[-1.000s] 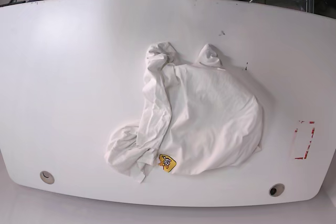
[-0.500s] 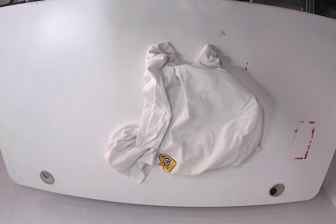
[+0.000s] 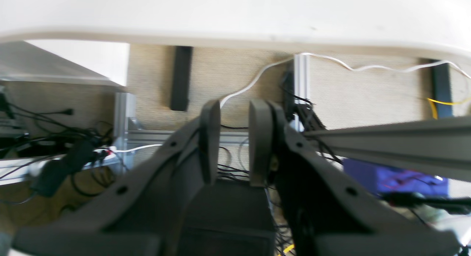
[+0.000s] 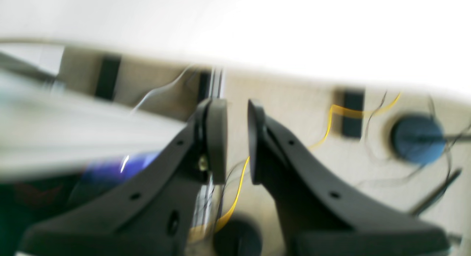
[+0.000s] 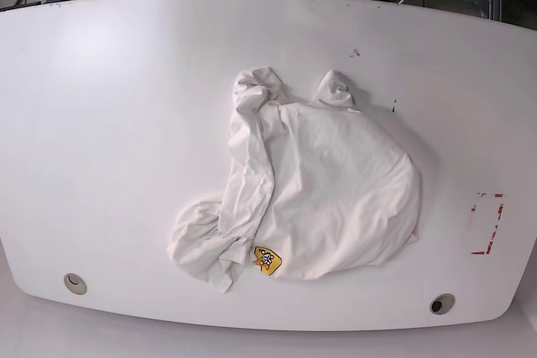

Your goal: Layout the t-shirt on the table in an organized manner, then fold the t-shirt properly

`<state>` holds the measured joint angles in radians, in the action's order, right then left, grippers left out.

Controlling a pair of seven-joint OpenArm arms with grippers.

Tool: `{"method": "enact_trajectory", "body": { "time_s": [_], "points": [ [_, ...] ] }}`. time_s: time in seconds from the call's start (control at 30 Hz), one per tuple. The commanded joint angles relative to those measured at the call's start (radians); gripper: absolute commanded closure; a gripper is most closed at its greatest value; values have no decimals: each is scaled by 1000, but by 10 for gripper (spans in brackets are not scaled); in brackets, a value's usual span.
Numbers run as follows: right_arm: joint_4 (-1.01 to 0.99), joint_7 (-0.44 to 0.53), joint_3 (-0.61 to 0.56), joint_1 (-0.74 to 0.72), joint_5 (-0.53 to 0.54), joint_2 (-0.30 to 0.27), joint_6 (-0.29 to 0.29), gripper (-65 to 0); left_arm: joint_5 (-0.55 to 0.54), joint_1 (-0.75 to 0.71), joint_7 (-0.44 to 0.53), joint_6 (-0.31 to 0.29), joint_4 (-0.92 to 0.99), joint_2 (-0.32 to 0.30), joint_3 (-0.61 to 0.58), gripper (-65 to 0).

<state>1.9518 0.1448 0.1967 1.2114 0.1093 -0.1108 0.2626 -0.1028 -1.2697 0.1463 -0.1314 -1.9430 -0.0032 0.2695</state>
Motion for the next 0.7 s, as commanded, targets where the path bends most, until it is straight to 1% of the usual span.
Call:
{"method": "enact_trajectory", "body": {
  "time_s": [0.0,0.1,0.2,0.5,0.57,0.63,0.67],
  "points": [
    [19,34,13,-38,7,-3,4,-95,-5,17,22,3,-12,13,20,-122],
    [19,34,13,-87,8,-2,4,-98,-2,45,22,3,-26,41,50,-125],
    [22,34,7,-143,7,0,4,-101,-1,74,22,3,-34,49,72,-125],
    [22,32,-50,-285,3,0,4,-108,1,187,17,2,-34,47,72,-128],
    [22,25,-73,-313,3,-2,4,-143,2,224,17,2,-34,47,69,-137],
    [24,8,-90,-339,3,-3,4,-197,2,256,17,2,-34,47,61,-172],
    [28,-1,-95,-361,3,-3,4,-233,1,273,17,2,-34,47,58,-201]
  ]
}}
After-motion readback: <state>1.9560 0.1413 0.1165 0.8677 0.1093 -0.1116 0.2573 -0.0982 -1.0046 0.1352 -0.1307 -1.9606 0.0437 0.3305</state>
